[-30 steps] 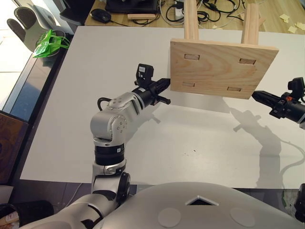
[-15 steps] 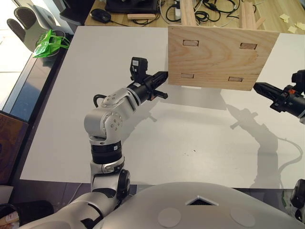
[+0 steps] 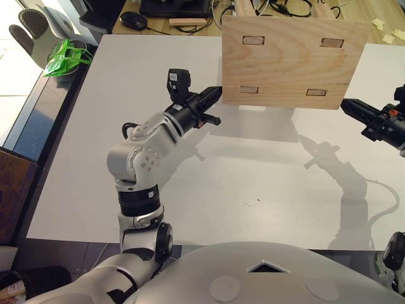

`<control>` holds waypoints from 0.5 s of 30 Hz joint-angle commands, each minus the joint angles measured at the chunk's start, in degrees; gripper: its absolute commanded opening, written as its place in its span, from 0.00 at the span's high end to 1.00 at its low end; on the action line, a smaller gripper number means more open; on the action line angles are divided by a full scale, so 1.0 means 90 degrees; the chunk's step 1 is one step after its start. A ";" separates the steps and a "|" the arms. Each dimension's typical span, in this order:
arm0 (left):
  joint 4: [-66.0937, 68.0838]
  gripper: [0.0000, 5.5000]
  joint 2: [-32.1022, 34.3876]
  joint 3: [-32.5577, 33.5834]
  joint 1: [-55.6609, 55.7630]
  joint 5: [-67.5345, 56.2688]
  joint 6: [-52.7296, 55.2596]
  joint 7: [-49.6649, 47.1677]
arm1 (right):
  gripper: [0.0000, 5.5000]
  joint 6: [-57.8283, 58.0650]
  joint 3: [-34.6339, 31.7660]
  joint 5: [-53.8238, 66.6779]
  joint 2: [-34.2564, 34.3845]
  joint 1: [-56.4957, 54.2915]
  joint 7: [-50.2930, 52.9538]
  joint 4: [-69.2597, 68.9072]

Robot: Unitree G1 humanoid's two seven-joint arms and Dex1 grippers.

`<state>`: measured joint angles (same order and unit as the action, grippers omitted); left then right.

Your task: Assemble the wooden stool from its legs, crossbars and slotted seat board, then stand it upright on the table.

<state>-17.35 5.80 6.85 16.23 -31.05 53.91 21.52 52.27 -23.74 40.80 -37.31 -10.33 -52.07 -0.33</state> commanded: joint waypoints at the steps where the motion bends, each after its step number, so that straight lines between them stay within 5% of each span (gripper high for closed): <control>1: -0.0224 1.00 -0.0412 -0.0316 0.0343 -0.0672 0.0114 0.0262 | 1.00 0.0126 0.0224 0.0594 0.0268 -0.0442 -0.0143 -0.0432; 15: -0.0215 1.00 -0.0481 -0.0110 0.0536 -0.1079 0.0083 0.0083 | 1.00 0.0242 0.0081 0.0816 0.0356 -0.0681 -0.0009 -0.0418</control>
<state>-17.63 4.64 9.97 17.89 -35.49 52.79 19.80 53.54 -25.59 43.41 -36.36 -13.25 -50.36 -1.31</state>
